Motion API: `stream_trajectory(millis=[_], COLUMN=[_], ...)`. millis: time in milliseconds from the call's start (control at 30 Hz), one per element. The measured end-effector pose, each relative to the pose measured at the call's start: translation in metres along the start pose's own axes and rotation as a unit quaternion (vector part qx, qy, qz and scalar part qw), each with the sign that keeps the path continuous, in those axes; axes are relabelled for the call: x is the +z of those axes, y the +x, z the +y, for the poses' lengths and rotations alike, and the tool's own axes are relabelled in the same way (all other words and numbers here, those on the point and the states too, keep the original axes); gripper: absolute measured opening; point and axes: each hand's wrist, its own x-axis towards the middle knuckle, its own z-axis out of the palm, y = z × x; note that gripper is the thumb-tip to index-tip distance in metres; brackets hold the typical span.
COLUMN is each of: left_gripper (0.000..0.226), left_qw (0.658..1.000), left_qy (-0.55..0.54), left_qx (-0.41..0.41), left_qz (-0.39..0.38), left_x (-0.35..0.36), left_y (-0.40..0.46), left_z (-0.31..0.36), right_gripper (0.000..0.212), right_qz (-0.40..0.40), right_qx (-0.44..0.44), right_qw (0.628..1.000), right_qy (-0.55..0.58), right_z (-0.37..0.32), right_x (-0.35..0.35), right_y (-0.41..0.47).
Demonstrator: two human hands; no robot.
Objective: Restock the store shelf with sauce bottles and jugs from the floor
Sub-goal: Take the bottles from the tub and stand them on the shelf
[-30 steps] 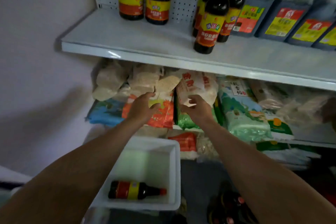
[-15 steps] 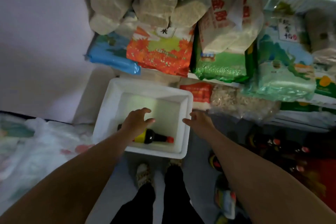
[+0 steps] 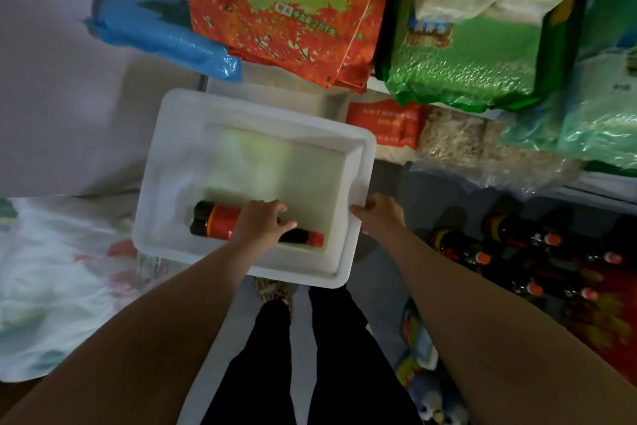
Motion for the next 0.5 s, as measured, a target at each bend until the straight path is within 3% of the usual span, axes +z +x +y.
stream_trajectory(millis=[300, 500], left_gripper=[0.055, 0.053], left_qw=[0.988, 0.930], left_qy=[0.151, 0.348], left_qx=[-0.001, 0.082], left_qz=[-0.027, -0.079], left_x=[0.037, 0.041], left_y=[0.031, 0.043], left_z=[0.001, 0.000], right_gripper=[0.024, 0.030], right_qz=[-0.020, -0.008], right_qx=[0.010, 0.011], right_qw=[0.998, 0.998], right_qy=[0.051, 0.060], right_z=[0.010, 0.013], right_x=[-0.003, -0.001], right_y=[0.015, 0.016])
